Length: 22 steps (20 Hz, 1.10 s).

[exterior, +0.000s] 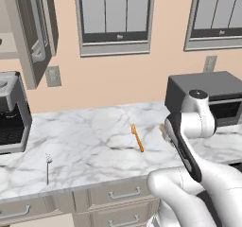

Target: Organize the utensils by type. Pick up the wooden spoons from the counter and place them in the open cabinet. Then pick up the metallic utensils from the counter and place them in the open drawer.

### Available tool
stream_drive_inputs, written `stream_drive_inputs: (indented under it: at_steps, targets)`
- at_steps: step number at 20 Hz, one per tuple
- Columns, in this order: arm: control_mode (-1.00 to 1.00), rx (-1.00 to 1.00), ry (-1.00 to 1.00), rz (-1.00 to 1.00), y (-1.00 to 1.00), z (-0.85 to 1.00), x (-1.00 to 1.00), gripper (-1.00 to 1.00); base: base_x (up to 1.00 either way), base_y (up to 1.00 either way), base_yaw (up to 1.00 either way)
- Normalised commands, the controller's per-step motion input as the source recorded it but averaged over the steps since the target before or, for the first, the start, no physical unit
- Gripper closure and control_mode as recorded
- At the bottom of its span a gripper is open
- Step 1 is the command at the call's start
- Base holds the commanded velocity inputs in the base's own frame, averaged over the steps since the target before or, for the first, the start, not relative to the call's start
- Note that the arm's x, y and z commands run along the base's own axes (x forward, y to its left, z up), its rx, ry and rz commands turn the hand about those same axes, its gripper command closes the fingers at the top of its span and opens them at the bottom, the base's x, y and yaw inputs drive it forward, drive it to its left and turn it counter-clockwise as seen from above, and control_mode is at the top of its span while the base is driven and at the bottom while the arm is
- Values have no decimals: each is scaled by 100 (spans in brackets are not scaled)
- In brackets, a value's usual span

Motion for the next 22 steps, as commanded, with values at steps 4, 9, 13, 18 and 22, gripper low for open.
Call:
stream_drive_inputs:
  at_steps: [4, 9, 13, 18, 22]
  targets:
    - [-100, 6, 0, 0, -5, -39, 63, -100, 0, 0, 0]
    - [-100, 7, 0, 0, -15, -43, 56, -100, 0, 0, 0]
    - [-100, 6, 0, 0, -15, -41, 48, -100, 0, 0, 0]
    - [-100, 5, 0, 0, -2, -37, 36, -100, 0, 0, 0]
    - [-100, 1, 0, 0, 0, -35, 30, -100, 0, 0, 0]
